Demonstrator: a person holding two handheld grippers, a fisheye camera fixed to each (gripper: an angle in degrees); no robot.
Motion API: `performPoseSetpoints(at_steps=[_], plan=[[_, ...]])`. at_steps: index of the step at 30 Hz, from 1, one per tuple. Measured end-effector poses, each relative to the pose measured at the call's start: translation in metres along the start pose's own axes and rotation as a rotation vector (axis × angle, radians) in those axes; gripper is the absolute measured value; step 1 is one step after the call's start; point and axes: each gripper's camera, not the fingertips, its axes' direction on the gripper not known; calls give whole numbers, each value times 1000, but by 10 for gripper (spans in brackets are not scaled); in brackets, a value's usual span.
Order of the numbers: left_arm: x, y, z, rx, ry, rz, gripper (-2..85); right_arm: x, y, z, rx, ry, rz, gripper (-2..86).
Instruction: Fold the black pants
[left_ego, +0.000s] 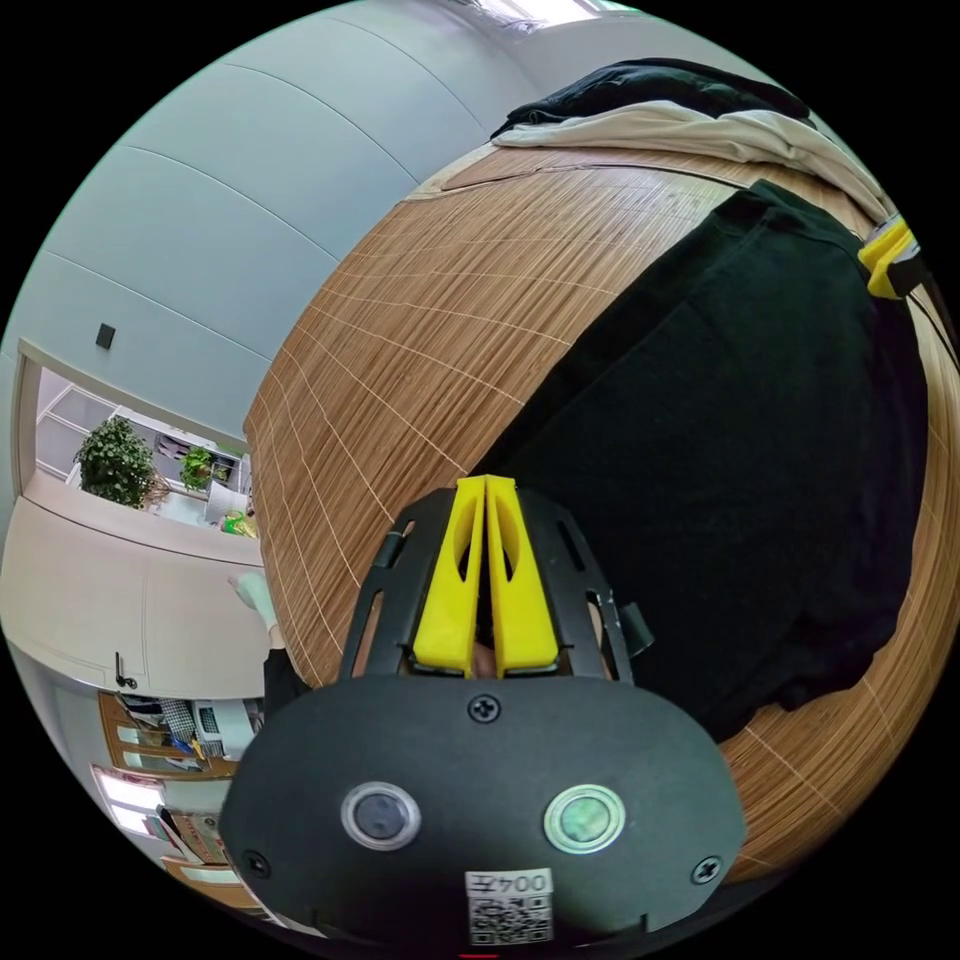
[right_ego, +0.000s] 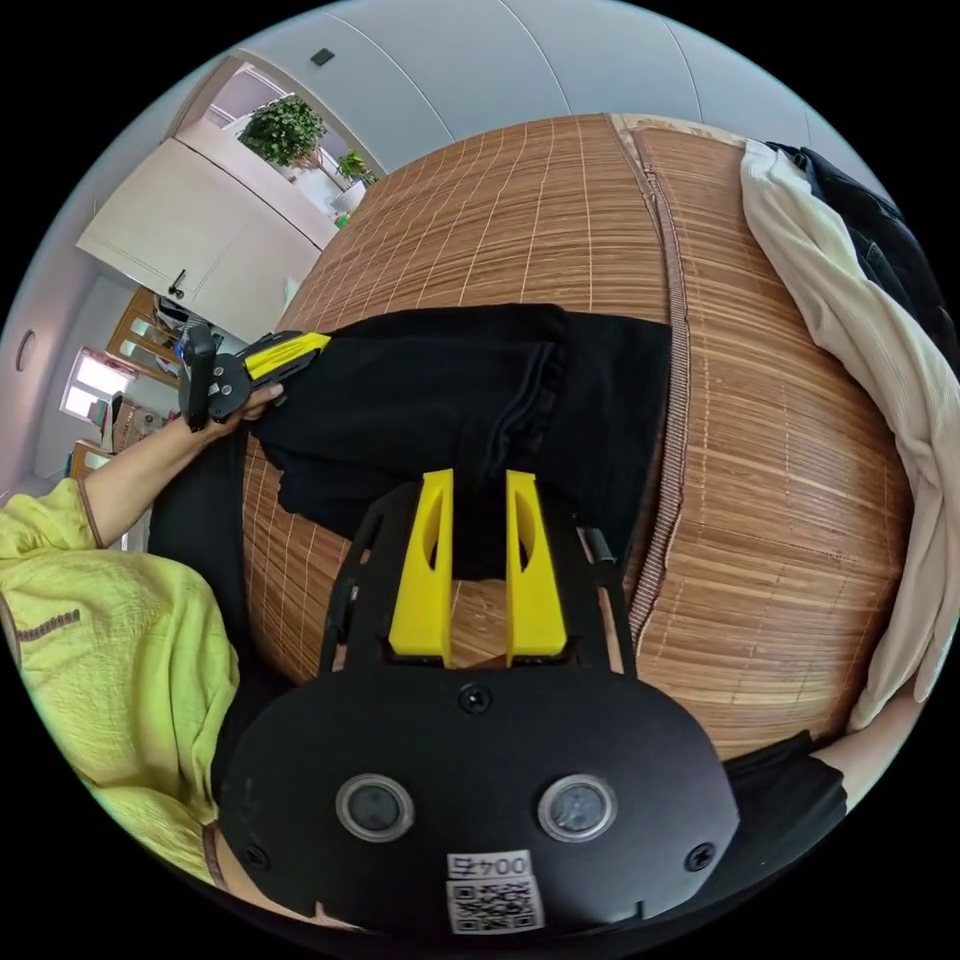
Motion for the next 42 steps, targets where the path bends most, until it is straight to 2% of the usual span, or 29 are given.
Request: performPoseSetpoints(at_steps=[6,8,10,13,14,17,19,21,23,26,29,33,35,38,42], plan=[[0,-6,-1,-8,0,-3,0,-26,-3,-21,-13,73,-85,51],[3,-7,-2,-8,-13,8,0,-19,-2,-28,-44,58,-37,42],[5,-8,-2,-7,-24,16,0,18,4,-31,-67,-114,113,36],[8,-11,-4,-10,-41,23,0,34,6,-31,-63,-185,169,27],[9,-12,-5,-12,-46,28,0,29,5,-35,-66,-165,157,22],[8,-15,-7,-15,-46,31,0,-5,6,-62,-54,62,89,5],[7,-15,-8,-8,-41,26,0,-32,10,-78,43,163,19,6],[6,-15,-10,-4,-40,21,0,-49,9,-80,125,142,-21,19],[7,-17,-12,-5,-51,24,0,-66,2,-70,118,120,-66,36],[6,-18,-15,-4,-59,23,0,-80,-14,-28,-60,243,-95,42],[3,-19,-17,1,-55,17,0,-87,-15,-35,-47,238,-91,43],[-3,-18,-21,17,-43,1,0,-115,1,-80,108,337,-96,47],[-6,-18,-24,21,-47,0,0,-122,6,-84,97,364,-94,50],[-9,-20,-27,23,-56,2,0,-123,7,-78,30,467,-29,55],[-17,-20,-32,29,-62,2,0,-126,3,-83,55,345,130,81]])
